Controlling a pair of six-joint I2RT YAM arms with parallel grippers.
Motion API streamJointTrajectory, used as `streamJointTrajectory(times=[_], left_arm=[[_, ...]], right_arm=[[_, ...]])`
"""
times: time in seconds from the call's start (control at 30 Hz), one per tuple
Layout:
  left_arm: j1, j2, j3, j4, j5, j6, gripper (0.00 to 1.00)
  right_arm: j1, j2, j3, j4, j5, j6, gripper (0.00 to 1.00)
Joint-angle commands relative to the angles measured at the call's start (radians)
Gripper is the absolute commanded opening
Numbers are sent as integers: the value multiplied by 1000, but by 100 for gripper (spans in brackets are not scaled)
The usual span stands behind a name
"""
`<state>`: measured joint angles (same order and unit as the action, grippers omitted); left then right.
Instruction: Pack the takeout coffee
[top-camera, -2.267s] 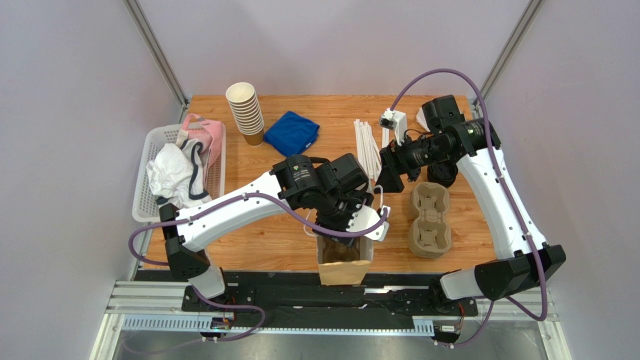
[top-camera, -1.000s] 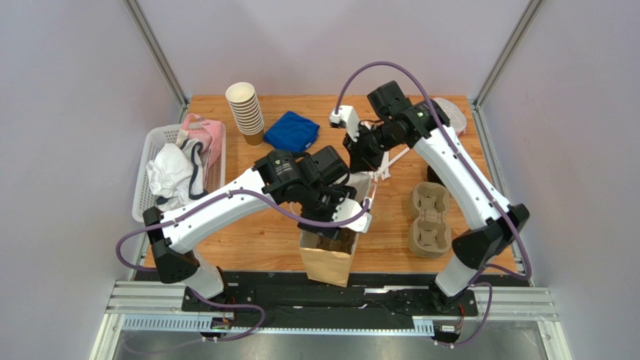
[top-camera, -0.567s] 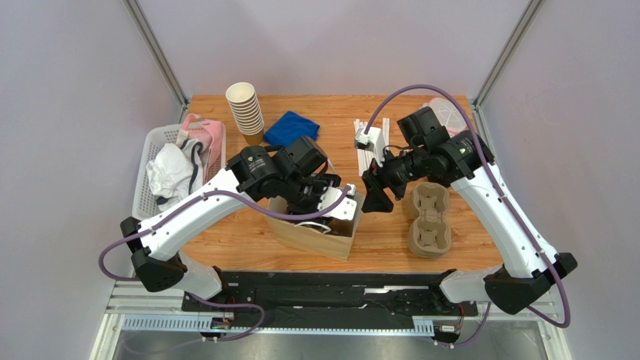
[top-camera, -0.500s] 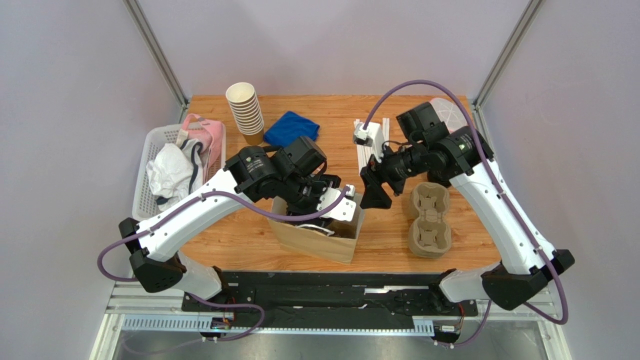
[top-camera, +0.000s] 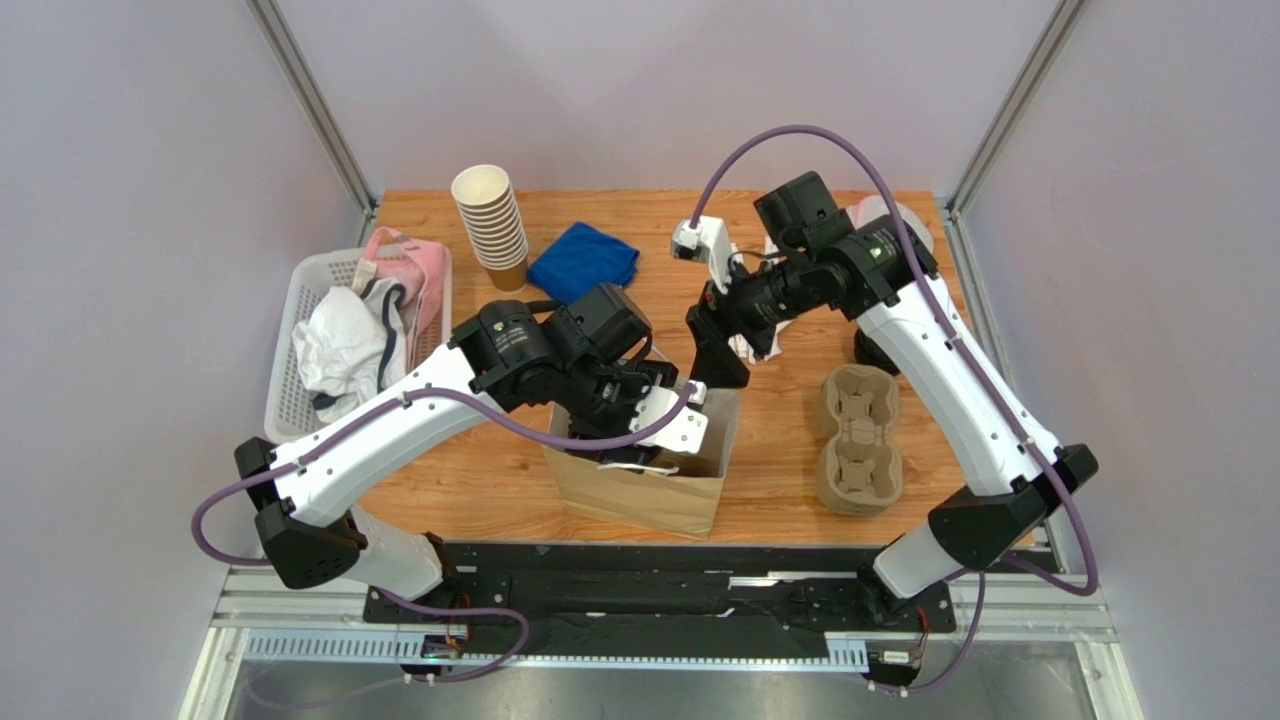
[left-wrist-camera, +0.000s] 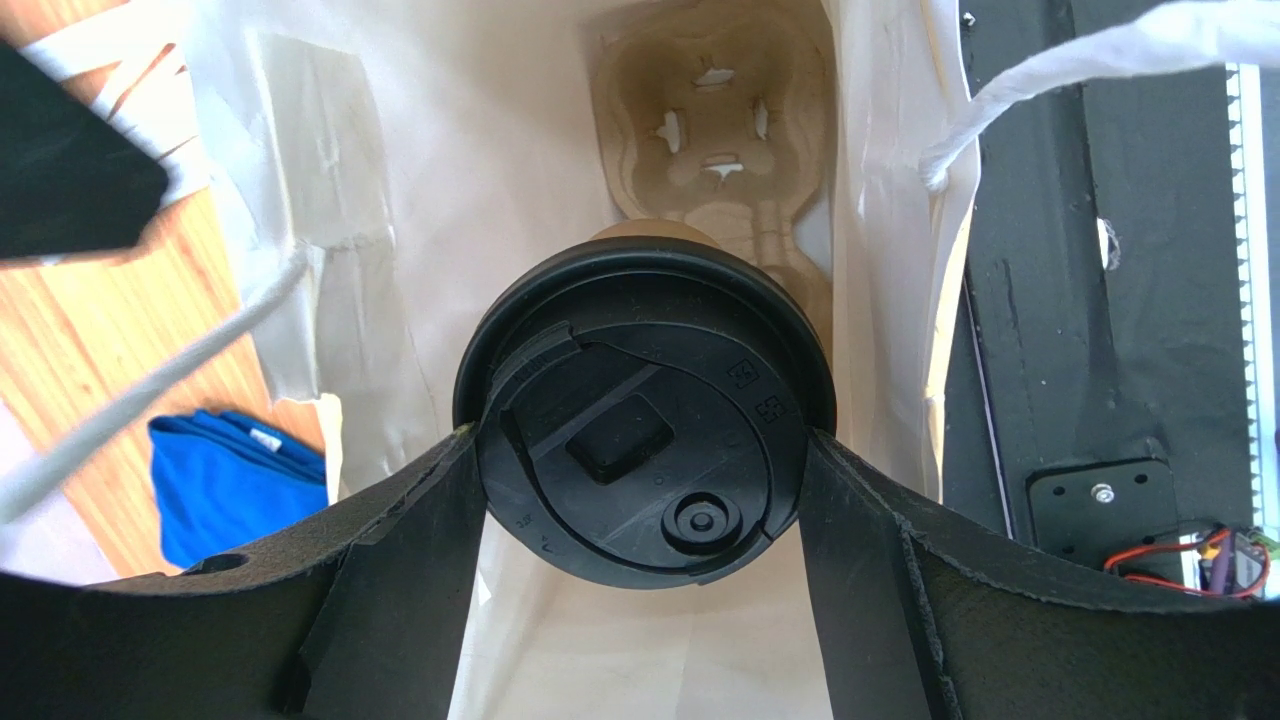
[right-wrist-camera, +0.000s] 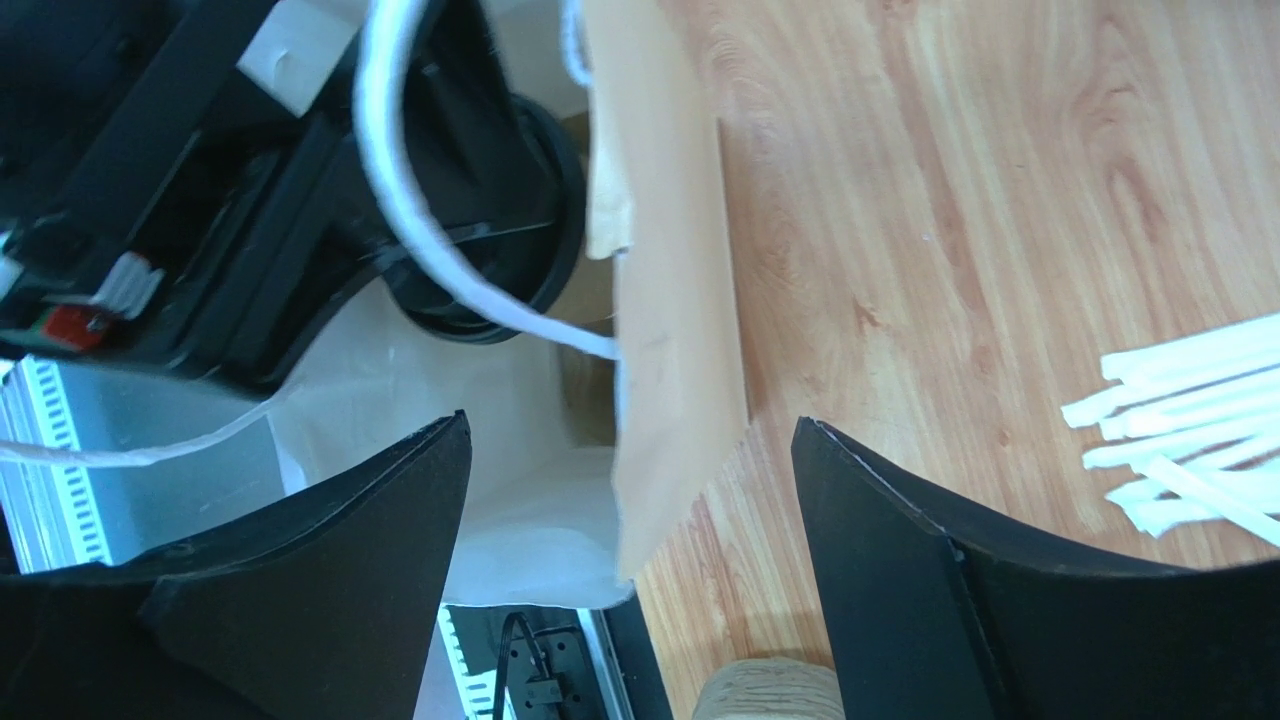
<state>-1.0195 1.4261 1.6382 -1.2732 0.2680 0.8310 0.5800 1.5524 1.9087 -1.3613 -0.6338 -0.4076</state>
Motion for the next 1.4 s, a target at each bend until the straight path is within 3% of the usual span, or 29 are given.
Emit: streamJointTrajectory(times=[0.0, 0.27, 0.37, 0.4, 0.53, 0.63, 0.7, 0.77, 1.03, 1.37], left_arm=[[-1, -50, -12, 37, 14, -18, 27], [-1, -81, -49, 66, 13, -56, 27], [-1, -108, -83, 103, -13, -70, 27], [-1, -121, -96, 115, -25, -75, 27], [-4, -168, -147, 149, -35, -89, 27], [-27, -194, -182, 156, -50, -92, 27], [-43, -213, -205, 164, -55, -110, 27], [-54, -230, -216, 167, -56, -130, 27], [-191, -360, -400, 271, -246, -159, 27], [-223, -398, -520, 357, -407, -208, 26]], right_arm=[[59, -86, -92, -3, -17, -20, 83], [83, -55, -143, 88, 71, -36, 75], [98, -58, -187, 113, 80, -45, 65], [106, -66, -201, 122, 85, -45, 55], [122, -98, -211, 174, 115, -20, 43], [142, -117, -218, 209, 140, -10, 28], [162, -130, -223, 221, 157, -11, 9], [185, -152, -237, 232, 174, -16, 0], [288, -316, -367, 324, 305, -19, 0], [438, -468, -513, 439, 509, -10, 0]])
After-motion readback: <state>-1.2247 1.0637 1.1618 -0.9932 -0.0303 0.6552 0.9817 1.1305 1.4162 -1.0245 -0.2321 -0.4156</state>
